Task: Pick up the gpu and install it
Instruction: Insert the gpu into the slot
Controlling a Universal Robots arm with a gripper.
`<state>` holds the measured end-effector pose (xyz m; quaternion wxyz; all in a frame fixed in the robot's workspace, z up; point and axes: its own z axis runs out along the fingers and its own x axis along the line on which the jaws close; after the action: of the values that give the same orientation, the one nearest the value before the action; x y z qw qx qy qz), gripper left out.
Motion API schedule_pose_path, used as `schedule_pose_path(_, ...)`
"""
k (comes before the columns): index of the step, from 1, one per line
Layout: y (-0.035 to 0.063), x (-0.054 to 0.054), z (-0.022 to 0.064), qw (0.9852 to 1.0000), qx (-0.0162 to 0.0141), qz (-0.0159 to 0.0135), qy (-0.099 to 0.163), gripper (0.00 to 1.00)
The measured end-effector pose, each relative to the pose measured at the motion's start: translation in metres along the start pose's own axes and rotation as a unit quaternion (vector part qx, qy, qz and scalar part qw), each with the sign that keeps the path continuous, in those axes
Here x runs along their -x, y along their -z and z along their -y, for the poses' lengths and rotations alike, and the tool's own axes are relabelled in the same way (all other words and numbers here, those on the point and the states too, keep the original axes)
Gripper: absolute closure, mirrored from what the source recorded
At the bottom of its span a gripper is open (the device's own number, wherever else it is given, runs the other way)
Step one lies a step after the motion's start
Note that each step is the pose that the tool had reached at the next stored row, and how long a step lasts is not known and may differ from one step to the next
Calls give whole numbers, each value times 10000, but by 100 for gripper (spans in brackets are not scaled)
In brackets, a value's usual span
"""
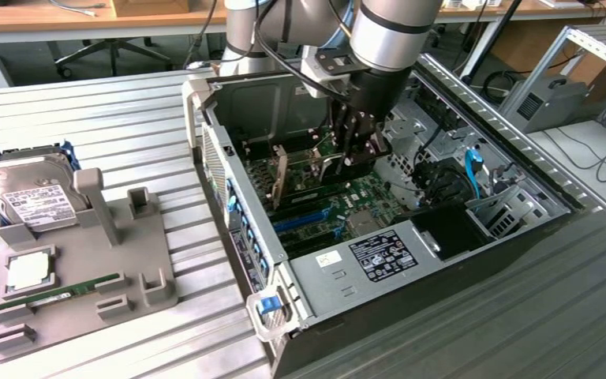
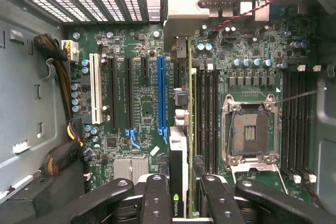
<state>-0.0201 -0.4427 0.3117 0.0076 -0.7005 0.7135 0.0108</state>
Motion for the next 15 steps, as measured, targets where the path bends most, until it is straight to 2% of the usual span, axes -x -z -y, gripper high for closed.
schedule_pose_path(7, 1, -55, 1, 10000, 0, -1, 0, 73)
schedule_pose_path(15, 1, -59, 1, 10000, 0, -1, 0, 73)
